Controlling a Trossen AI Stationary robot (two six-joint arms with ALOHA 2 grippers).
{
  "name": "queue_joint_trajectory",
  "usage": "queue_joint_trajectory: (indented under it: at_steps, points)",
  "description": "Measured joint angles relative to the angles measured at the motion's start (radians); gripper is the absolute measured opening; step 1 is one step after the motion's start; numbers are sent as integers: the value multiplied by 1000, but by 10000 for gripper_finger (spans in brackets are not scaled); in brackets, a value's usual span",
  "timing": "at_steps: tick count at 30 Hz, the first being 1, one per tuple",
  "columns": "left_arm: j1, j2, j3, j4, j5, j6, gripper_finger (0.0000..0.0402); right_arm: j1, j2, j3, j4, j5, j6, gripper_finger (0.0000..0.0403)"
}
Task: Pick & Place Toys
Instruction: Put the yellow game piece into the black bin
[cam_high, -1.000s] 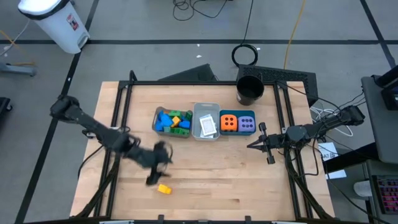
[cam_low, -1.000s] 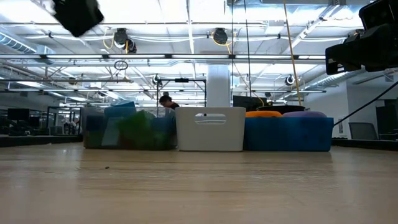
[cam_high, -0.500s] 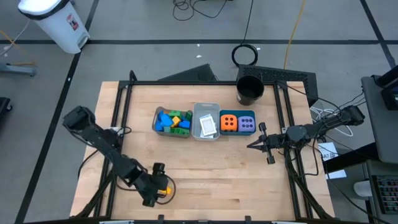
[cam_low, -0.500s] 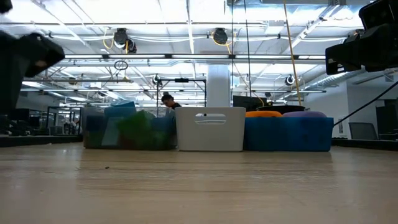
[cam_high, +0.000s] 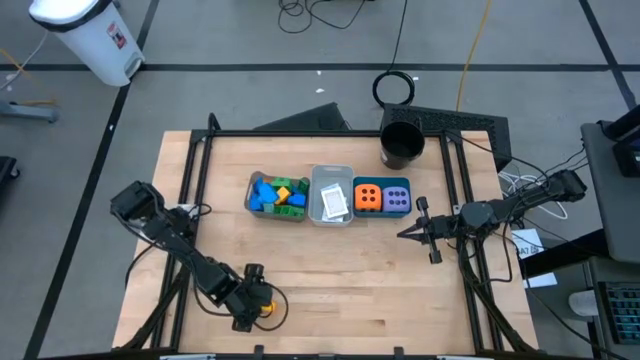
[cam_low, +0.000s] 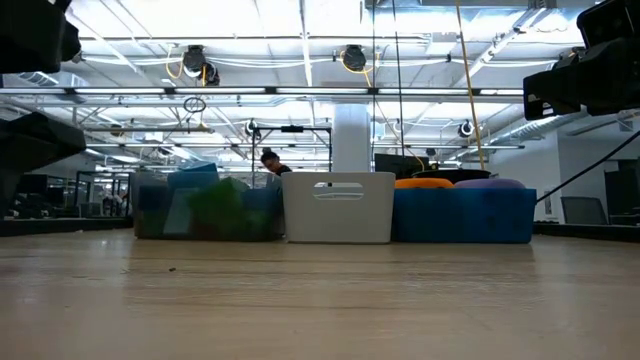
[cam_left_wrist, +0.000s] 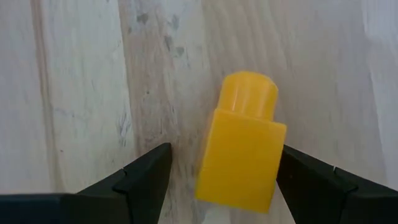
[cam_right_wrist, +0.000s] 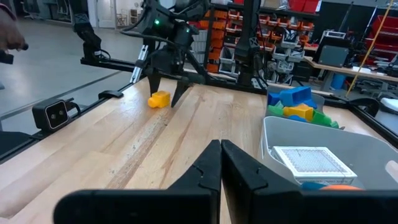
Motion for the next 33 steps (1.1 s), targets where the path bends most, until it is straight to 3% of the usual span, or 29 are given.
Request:
queue_joint_trajectory:
  at_steps: [8, 16, 24, 33]
  points:
    - [1, 9, 0, 0, 6, 45, 269, 0, 0, 0, 0, 0, 0, 4]
    - [30, -2, 0, 8, -5, 41, 131, 0, 0, 0, 0, 0, 0, 4]
    - [130, -168, -1, 10, -21, 103, 130, 0, 0, 0, 0, 0, 0, 4]
    - [331, -467, -1, 6, -259, 144, 141, 0, 0, 0, 0, 0, 0, 4]
